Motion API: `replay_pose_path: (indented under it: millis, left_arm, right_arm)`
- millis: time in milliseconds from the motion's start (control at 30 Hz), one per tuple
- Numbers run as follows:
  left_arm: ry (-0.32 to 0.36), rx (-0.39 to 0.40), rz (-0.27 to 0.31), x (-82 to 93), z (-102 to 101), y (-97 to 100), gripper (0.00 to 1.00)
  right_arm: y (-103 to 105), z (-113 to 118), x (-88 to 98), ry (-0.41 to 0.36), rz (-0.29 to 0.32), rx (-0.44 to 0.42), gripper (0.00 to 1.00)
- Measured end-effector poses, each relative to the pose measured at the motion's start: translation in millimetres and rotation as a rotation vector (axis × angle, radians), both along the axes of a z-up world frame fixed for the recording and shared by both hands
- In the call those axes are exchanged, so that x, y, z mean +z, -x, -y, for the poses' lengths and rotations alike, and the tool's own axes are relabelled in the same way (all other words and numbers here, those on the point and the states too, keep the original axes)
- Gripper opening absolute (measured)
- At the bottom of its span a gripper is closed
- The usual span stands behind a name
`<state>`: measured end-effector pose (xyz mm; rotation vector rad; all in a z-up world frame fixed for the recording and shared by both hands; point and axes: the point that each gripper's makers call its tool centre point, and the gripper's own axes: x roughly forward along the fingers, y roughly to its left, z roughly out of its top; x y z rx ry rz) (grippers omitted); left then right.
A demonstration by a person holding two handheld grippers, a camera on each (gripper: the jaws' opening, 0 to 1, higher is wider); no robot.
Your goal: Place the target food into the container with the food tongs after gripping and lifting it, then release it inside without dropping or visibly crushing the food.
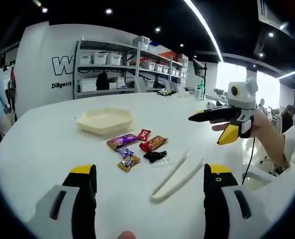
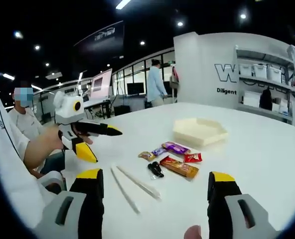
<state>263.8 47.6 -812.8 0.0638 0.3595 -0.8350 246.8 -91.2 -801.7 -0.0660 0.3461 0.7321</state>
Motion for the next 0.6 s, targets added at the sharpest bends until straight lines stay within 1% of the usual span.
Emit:
replay_pose_path:
  millis: [233, 600]
  left_arm:
    - [-0.001, 0.0, 0.0, -0.7, -0.5, 0.2, 0.87]
    - [-0.003, -0.005, 0.008, -1.6, -0.6, 0.1, 0.86]
  right_arm:
    - [0.0, 0.3, -0.2, 0.002, -0.001, 0.001, 0.84]
    - [-1.1, 0.0, -6.2, 0.005, -0.01, 0.01, 0.83]
